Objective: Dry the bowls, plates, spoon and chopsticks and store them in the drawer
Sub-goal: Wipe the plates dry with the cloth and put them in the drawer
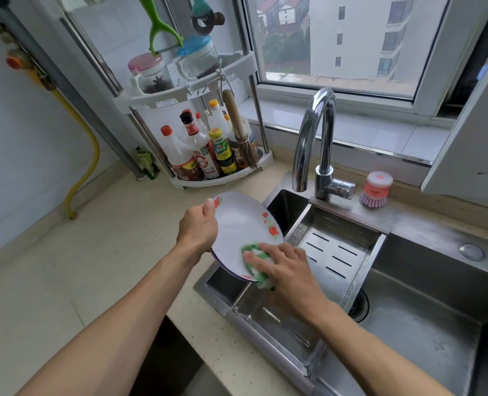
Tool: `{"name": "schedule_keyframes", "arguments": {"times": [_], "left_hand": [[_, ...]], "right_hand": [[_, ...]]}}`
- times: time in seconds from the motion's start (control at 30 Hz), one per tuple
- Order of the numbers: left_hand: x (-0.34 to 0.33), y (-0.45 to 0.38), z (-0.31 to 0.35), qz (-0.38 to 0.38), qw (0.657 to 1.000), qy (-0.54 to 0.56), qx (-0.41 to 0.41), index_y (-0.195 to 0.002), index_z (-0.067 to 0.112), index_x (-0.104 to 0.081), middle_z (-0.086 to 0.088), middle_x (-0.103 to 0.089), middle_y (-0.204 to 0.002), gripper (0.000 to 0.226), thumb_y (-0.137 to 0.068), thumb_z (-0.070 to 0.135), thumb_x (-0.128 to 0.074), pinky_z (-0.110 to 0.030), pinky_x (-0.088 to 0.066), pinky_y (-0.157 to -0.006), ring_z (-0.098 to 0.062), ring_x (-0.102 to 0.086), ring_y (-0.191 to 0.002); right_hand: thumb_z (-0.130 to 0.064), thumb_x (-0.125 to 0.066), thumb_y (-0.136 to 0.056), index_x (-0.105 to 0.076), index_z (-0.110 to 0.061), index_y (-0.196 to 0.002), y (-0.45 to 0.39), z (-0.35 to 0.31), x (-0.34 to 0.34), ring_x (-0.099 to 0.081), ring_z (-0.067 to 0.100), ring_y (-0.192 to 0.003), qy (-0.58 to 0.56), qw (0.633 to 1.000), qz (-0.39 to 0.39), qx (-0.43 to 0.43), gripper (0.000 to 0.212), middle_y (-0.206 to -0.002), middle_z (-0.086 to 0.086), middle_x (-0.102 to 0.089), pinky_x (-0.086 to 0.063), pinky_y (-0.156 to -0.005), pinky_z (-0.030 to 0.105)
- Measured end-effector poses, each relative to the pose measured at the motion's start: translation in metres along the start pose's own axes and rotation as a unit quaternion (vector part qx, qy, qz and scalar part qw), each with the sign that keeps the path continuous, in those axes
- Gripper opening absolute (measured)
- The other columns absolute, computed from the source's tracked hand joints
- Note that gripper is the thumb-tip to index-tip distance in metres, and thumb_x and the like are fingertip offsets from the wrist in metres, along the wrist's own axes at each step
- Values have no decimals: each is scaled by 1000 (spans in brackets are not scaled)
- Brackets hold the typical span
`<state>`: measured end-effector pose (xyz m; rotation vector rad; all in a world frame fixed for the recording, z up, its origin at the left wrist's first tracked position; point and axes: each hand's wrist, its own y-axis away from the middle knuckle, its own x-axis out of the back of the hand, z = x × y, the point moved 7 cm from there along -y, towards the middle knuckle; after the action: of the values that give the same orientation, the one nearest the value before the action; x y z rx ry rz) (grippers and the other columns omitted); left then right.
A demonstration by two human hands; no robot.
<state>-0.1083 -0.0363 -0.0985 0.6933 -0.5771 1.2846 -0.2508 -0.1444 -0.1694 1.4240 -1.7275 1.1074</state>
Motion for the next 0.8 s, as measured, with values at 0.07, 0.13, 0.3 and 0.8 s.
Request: {"name": "schedule_keyframes", "arguments": {"times": [0.07, 0.13, 0.3, 0.8], "left_hand": [[-2, -3, -2, -44, 998, 21, 33, -92, 11, -62, -16, -68, -90, 49, -106, 44, -28, -34, -51, -63, -30, -67, -81], [-2, -1, -1, -62, 992, 79, 74, -95, 12, -63, -15, -71, -90, 44, -104, 46, -37, -30, -55, -56, -27, -70, -77], [-11, 21, 8, -81, 964, 249, 50, -148, 19, -39, -12, -64, -117, 58, -94, 23, -63, -36, -59, -70, -27, -67, -97], [-5, 29, 0, 86, 974, 209, 5, -141, 31, -51, -1, -60, -131, 47, -99, 14, -40, -47, -51, -100, -25, -57, -116]], "right_hand": [[-31, -92, -61, -65, -25, -125, 1, 3, 1, -65, 30, -94, 30, 999, 30, 17, 70, -116, 11, -68, -56, -74, 42], [-23, -90, -65, -70, -18, -117, 1, -2, 4, -64, 30, -83, 43, 996, 68, 32, 56, -100, 13, -69, -57, -64, 40], [-19, -88, -58, -74, -18, -92, -19, -12, 23, -59, 28, -67, 40, 984, 164, -57, 37, -75, 6, -66, -45, -62, 34], [2, -48, -86, -26, -31, -157, -15, -15, 0, -4, 10, -153, -192, 976, -100, -24, 81, -167, -11, -5, 15, -118, 32]]}}
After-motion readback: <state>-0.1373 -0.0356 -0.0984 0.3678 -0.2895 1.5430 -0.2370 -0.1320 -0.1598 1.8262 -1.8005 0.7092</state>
